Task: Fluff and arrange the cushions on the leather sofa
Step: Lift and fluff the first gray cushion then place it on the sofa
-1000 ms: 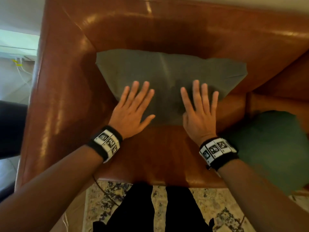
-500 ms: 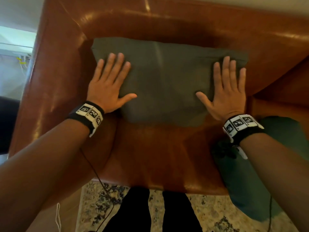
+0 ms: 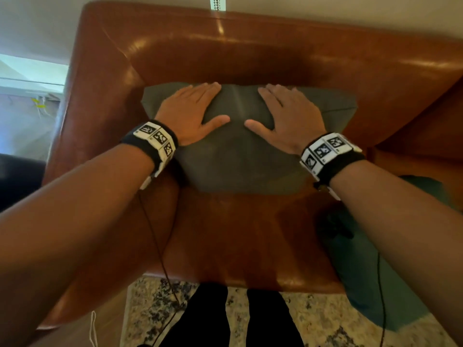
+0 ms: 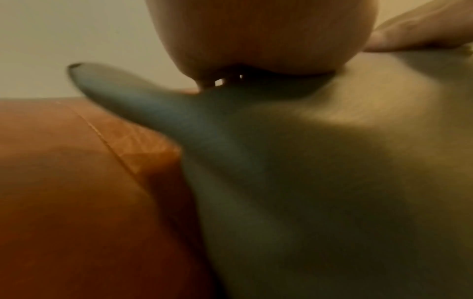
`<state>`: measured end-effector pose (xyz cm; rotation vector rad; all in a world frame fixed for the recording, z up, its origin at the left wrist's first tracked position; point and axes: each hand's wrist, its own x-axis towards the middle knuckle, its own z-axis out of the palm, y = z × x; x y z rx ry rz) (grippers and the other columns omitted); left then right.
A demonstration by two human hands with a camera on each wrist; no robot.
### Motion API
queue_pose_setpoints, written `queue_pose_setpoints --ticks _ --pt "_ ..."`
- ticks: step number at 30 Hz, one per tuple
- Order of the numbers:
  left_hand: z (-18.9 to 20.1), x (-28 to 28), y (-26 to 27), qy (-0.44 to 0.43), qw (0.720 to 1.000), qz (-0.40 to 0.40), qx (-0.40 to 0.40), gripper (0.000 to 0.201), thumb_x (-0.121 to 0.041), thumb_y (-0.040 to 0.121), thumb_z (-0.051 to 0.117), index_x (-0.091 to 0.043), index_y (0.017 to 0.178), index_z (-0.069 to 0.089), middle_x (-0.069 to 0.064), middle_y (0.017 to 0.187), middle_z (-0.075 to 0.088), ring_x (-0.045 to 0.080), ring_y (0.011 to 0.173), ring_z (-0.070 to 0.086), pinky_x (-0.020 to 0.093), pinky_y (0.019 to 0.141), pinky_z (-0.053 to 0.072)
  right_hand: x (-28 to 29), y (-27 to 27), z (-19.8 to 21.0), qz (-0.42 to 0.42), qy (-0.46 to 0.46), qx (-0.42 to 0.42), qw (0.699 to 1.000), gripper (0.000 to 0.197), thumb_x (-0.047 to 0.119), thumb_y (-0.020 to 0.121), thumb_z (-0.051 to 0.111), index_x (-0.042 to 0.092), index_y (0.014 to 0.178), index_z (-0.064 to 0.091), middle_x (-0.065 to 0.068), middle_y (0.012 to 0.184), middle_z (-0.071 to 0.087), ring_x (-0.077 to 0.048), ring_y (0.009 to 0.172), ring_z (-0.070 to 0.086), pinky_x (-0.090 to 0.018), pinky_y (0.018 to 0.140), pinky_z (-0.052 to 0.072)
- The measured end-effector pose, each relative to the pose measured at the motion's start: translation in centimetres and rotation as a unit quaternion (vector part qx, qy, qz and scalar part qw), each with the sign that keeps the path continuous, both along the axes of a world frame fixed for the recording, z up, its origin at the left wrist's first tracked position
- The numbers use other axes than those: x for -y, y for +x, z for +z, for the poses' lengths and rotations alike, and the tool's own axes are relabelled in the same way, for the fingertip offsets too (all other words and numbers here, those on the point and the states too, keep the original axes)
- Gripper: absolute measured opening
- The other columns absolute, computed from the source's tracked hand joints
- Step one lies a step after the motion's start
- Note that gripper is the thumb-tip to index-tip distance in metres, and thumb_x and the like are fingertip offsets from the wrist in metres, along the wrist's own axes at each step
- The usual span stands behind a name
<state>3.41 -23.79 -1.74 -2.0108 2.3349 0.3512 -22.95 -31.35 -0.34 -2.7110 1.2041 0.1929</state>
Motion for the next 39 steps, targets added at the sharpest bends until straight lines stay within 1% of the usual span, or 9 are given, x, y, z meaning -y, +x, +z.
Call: queue_pose_setpoints --ticks 6,9,14,19,23,26,30,35,39 --pt "1.3 -1.1 5.2 0.029 0.998 -0.010 0.058 0.094 -0.082 0.093 0.011 -0.017 0.159 0.033 0.008 0.161 0.042 0.025 0.147 0.041 0.043 0.119 0.033 3.7 -6.3 1.3 -0.036 0.066 -0.050 0.996 0.104 0.099 0.083 0.019 0.026 0.154 0.041 -0.002 0.158 0.047 -0.028 0.144 0.044 -0.056 0.124 0.025" --pt "2.4 -0.5 3.6 0.014 0.998 -0.018 0.061 0.093 -0.081 0.095 0.012 -0.015 0.156 0.037 0.009 0.159 0.044 0.027 0.146 0.042 0.045 0.119 0.032 2.7 -4.8 2.1 -0.006 0.028 -0.032 0.999 0.095 0.088 0.093 0.018 0.018 0.150 0.048 -0.008 0.153 0.052 -0.030 0.147 0.041 -0.053 0.126 0.022" --pt "1.3 1.3 0.3 0.062 0.996 -0.064 -0.001 0.089 -0.080 0.096 0.015 -0.023 0.164 0.016 0.003 0.171 0.020 0.022 0.156 0.021 0.040 0.128 0.014 1.3 -1.7 0.7 0.018 0.089 -0.005 0.996 0.091 0.085 0.095 0.019 0.028 0.165 0.021 0.001 0.172 0.024 -0.023 0.159 0.019 -0.045 0.129 0.017" --pt "1.3 0.5 5.3 0.082 0.996 0.017 0.018 0.083 -0.078 0.097 0.016 -0.025 0.159 0.035 0.001 0.163 0.039 0.023 0.149 0.039 0.044 0.122 0.031 4.0 -6.9 0.8 -0.054 0.083 -0.064 0.993 0.104 0.093 0.088 0.009 0.024 0.163 0.031 -0.003 0.168 0.033 -0.031 0.155 0.028 -0.053 0.126 0.022" --pt "2.1 -1.0 6.0 0.004 0.998 0.066 0.018 0.085 -0.074 0.099 0.012 -0.017 0.151 0.048 0.008 0.155 0.050 0.028 0.142 0.046 0.046 0.118 0.033 3.3 -7.8 1.7 -0.085 0.003 -0.042 0.995 0.094 0.080 0.099 0.010 0.013 0.155 0.044 -0.010 0.166 0.036 -0.032 0.156 0.025 -0.056 0.127 0.015" --pt "1.6 -3.0 0.6 -0.057 0.998 0.019 -0.004 0.075 -0.063 0.105 0.028 -0.011 0.159 0.032 0.010 0.167 0.029 0.027 0.155 0.026 0.045 0.127 0.017 -1.0 -4.1 0.8 0.009 -0.074 0.034 0.997 0.074 0.059 0.108 0.026 0.008 0.161 0.034 -0.013 0.171 0.023 -0.031 0.160 0.014 -0.054 0.130 0.008" --pt "-2.1 -7.4 -1.8 -0.068 0.989 -0.116 0.061 0.089 -0.073 0.101 0.024 -0.011 0.164 0.013 0.012 0.172 0.011 0.027 0.159 0.010 0.048 0.128 0.013 -6.1 -3.8 -3.5 0.085 -0.114 0.021 0.990 0.077 0.060 0.108 0.030 0.012 0.166 0.017 -0.009 0.174 0.012 -0.029 0.161 0.008 -0.055 0.130 0.007" --pt "-1.8 -8.4 5.4 -0.077 0.992 0.008 0.096 0.096 -0.076 0.098 0.021 -0.009 0.164 0.005 0.013 0.172 0.005 0.026 0.159 0.003 0.049 0.129 0.003 -5.3 -10.7 -3.7 -0.071 -0.122 -0.015 0.990 0.083 0.065 0.106 0.024 0.012 0.167 0.004 -0.013 0.175 -0.001 -0.031 0.161 0.000 -0.054 0.130 -0.001" --pt "-0.6 -8.7 3.2 -0.113 0.990 0.029 0.082 0.088 -0.067 0.103 0.021 -0.006 0.163 0.003 0.018 0.171 -0.001 0.031 0.159 -0.003 0.048 0.129 -0.002 -5.7 -9.5 -2.5 -0.032 -0.154 0.010 0.988 0.081 0.061 0.107 0.025 0.010 0.167 0.005 -0.017 0.173 0.000 -0.034 0.161 0.000 -0.055 0.129 -0.003"
